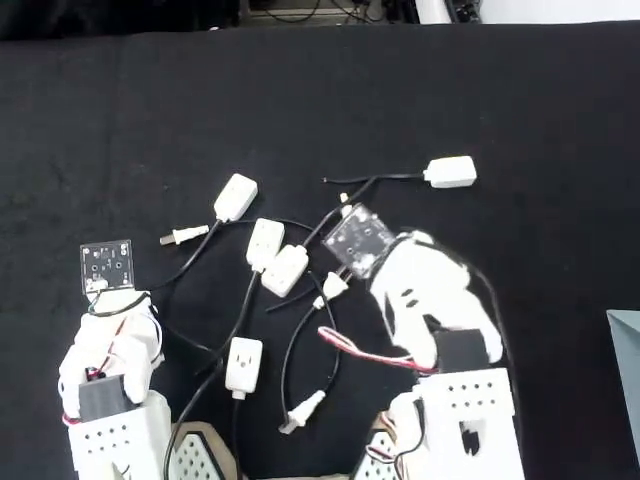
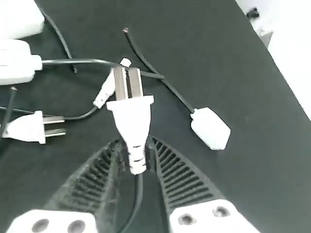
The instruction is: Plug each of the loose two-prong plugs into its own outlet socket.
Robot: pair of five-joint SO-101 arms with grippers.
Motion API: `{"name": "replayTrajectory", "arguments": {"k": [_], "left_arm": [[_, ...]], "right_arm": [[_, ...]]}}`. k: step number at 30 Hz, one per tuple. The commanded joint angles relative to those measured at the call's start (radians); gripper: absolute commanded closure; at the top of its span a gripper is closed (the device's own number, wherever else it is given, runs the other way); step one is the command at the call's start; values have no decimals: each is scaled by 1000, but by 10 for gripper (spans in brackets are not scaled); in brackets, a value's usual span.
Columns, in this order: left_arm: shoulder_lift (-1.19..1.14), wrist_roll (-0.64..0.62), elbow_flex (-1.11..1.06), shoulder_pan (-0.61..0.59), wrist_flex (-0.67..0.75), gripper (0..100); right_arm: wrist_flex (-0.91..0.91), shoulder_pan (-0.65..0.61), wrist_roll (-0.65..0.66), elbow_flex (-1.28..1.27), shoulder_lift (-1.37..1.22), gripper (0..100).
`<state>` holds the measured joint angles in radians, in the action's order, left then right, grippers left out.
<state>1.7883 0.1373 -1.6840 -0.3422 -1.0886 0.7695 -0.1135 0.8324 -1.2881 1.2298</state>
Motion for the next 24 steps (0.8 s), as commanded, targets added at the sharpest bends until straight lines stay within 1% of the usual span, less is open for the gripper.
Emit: {"name": "replayTrajectory", "arguments": {"k": [1,3,5,8,11,16,20,24], "left_arm": [[3,-3,-18,-10,-8,970],[3,-3,-18,-10,-8,970],[3,-3,-18,-10,-8,970],[3,-3,-18,-10,-8,970],[3,-3,-18,-10,-8,970],[3,-3,-18,-10,-9,970],[3,-3,-18,-10,-9,970],[3,-3,-18,-10,-9,970]], "right_arm": [[-15,-20,15,12,-47,986],[-15,-17,-25,30,-105,985],[-14,-15,-124,67,-168,967],[32,-15,-284,145,-263,871],[132,-15,-374,246,-346,800],[305,-20,-465,395,-440,793],[419,-28,-503,447,-472,793],[500,-118,-600,415,-484,793]]}}
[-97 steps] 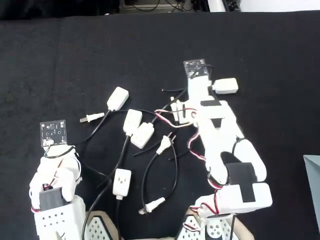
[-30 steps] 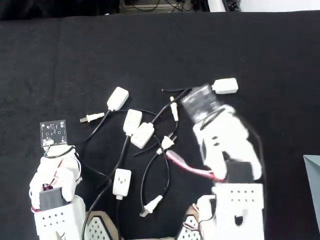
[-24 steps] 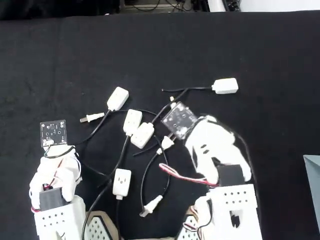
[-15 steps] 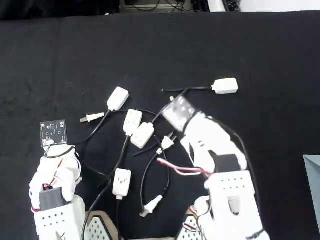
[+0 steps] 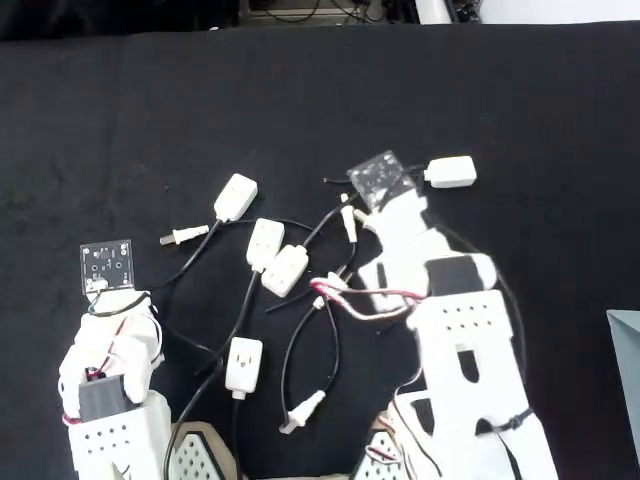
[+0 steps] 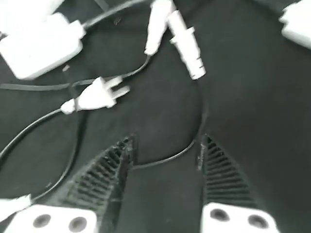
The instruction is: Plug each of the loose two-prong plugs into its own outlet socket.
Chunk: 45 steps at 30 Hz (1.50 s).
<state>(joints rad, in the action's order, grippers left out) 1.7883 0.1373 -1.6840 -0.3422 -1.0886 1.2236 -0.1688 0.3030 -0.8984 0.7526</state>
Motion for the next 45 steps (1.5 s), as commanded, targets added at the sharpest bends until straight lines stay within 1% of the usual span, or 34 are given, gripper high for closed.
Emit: {"name": "replayTrajectory", "arguments": {"k": [1,4,7,9,12,16,20,24,27,31,38,45], "left_arm": [[3,-3,-18,-10,-9,970],[3,-3,-18,-10,-9,970],[3,-3,-18,-10,-9,970],[3,-3,-18,-10,-9,970],[3,-3,-18,-10,-9,970],[3,-3,-18,-10,-9,970],[3,-3,-18,-10,-9,970],[3,-3,-18,-10,-9,970],[3,-3,-18,-10,-9,970],[3,-3,-18,-10,-9,970],[3,-3,-18,-10,-9,970],[3,-3,-18,-10,-9,970]], "right_arm": [[55,-94,-110,8,-10,793],[52,-163,-213,-30,-25,791],[52,-206,-249,-30,-51,790],[18,-206,-245,-30,-73,790],[-101,-130,-232,-30,-108,793],[-206,-2,-81,8,-185,793],[-242,98,94,97,-292,793],[-244,121,325,162,-380,793],[-247,115,397,206,-429,790],[-292,95,399,272,-524,790],[-330,94,391,407,-771,789],[-331,66,269,516,-906,789]]}}
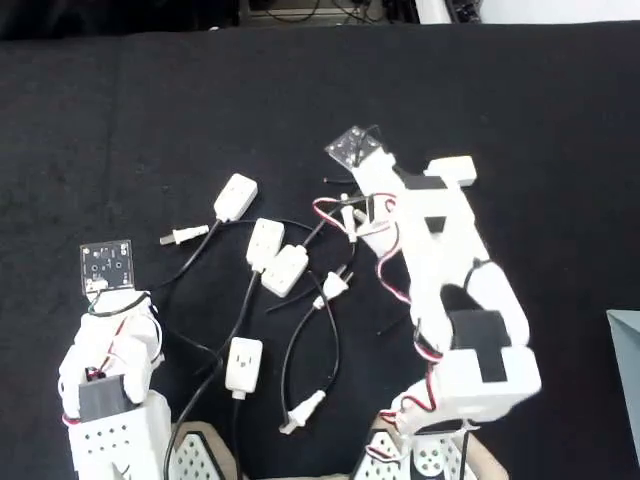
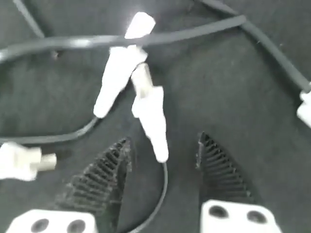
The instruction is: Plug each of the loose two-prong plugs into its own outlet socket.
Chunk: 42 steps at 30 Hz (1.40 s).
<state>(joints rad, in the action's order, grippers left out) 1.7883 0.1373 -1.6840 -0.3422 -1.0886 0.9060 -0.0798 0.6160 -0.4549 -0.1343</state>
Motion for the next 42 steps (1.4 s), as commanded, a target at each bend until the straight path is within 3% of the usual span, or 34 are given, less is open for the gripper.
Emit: {"name": "replayTrajectory", "arguments": {"k": [1,9,13,21,27,36,42], "left_arm": [[3,-3,-18,-10,-9,970],[3,-3,-18,-10,-9,970],[3,-3,-18,-10,-9,970],[3,-3,-18,-10,-9,970],[3,-3,-18,-10,-9,970],[3,-3,-18,-10,-9,970],[3,-3,-18,-10,-9,970]], "right_arm": [[-14,-23,-51,85,-33,789],[-5,-17,-146,159,-170,815],[-12,-25,-149,165,-179,988],[-5,18,-193,122,-8,987],[127,46,-483,122,159,987],[258,51,-1059,122,375,986],[256,43,-1149,122,536,986]]}}
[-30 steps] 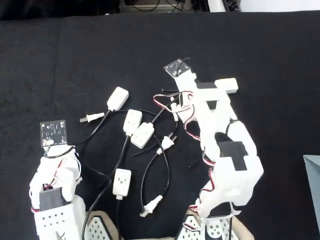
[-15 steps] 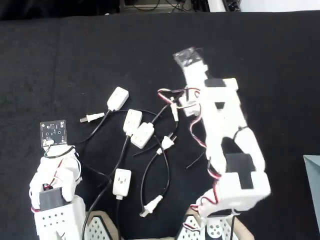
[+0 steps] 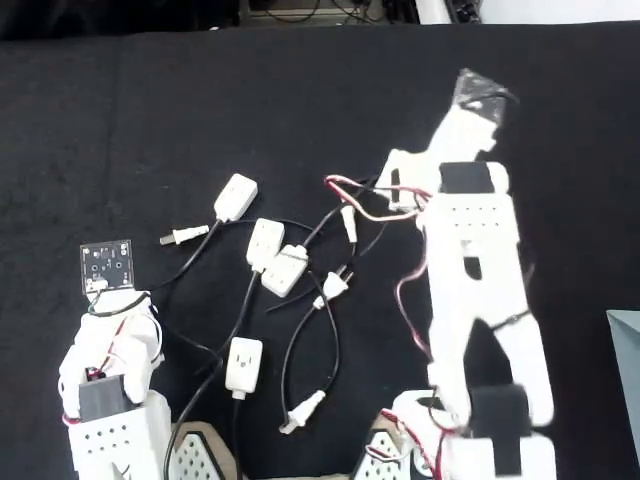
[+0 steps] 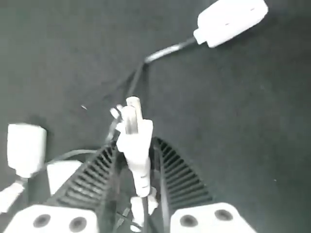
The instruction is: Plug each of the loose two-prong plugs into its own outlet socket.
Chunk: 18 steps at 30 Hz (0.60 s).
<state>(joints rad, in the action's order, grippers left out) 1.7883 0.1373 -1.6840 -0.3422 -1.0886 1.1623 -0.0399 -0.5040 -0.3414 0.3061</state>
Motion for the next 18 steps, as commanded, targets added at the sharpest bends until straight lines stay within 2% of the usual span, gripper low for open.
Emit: {"name": "replayTrajectory", "arguments": {"k": [1,6,13,18], "left_arm": [[3,-3,-18,-10,-9,970],[3,-3,-18,-10,-9,970],[3,-3,-18,-12,-9,970],[3,-3,-18,-12,-9,970]], "right_arm": [[0,3,-29,10,120,986],[-57,-3,-34,22,166,986],[-377,-20,-184,-174,102,986],[-577,-20,-184,-349,91,986]]}}
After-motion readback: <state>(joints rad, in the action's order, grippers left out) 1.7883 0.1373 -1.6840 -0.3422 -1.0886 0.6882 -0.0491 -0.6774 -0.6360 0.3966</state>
